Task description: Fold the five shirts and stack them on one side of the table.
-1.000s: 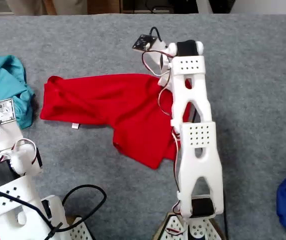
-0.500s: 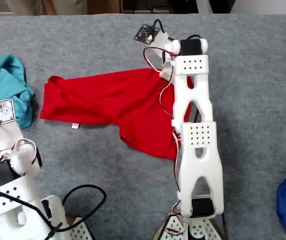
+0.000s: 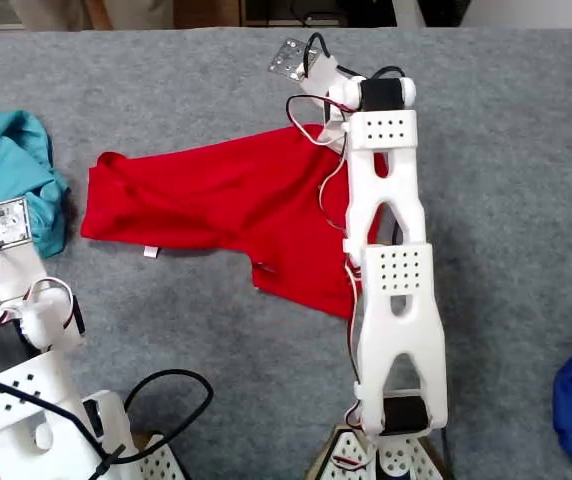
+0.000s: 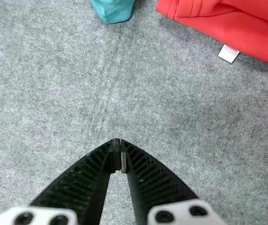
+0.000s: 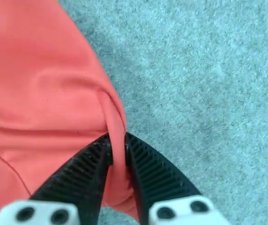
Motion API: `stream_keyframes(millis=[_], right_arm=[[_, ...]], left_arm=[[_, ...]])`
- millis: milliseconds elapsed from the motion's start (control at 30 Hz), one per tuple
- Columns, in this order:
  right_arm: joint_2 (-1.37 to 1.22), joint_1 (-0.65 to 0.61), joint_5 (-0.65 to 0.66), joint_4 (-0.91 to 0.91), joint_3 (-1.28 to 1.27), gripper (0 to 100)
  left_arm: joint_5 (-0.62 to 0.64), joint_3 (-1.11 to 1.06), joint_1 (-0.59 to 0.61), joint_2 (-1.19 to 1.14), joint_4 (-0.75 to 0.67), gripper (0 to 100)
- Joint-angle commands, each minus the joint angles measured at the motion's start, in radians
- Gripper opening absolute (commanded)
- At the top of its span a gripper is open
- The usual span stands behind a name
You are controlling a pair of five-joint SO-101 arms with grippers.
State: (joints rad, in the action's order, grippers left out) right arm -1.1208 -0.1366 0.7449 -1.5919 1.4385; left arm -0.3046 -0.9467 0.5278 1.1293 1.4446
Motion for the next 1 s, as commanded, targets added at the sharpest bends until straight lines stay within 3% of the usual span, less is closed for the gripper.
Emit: stream_keyframes(millis=[0, 133, 367, 500, 667, 867, 967], right_arm=[[0.002, -0.008, 0.009, -0.008, 0.045, 2.1], [0.004, -0.012, 0.009, -0.074, 0.031, 4.9], [0.033, -0.012, 0.011, -0.180, 0.113, 26.0], [0.088, -0.013, 0.005, -0.193, 0.186, 28.5], [0.216, -0.028, -0.058, -0.196, 0.145, 26.7], [0.521, -0.059, -0.164, -0.196, -0.213, 0.3], [0.688, -0.062, -0.201, -0.193, -0.455, 2.6]], left_arm=[[-0.003, 0.005, 0.002, 0.010, -0.005, 2], [-0.003, 0.005, 0.002, 0.007, -0.005, 2], [0.002, 0.012, 0.000, 0.005, -0.005, 2], [0.026, 0.051, 0.000, 0.005, -0.012, 2], [0.161, 0.183, -0.003, -0.038, -0.034, 2], [0.279, 0.451, -0.129, -0.334, -0.032, 2], [0.347, 0.618, -0.215, -0.515, 0.002, 2]])
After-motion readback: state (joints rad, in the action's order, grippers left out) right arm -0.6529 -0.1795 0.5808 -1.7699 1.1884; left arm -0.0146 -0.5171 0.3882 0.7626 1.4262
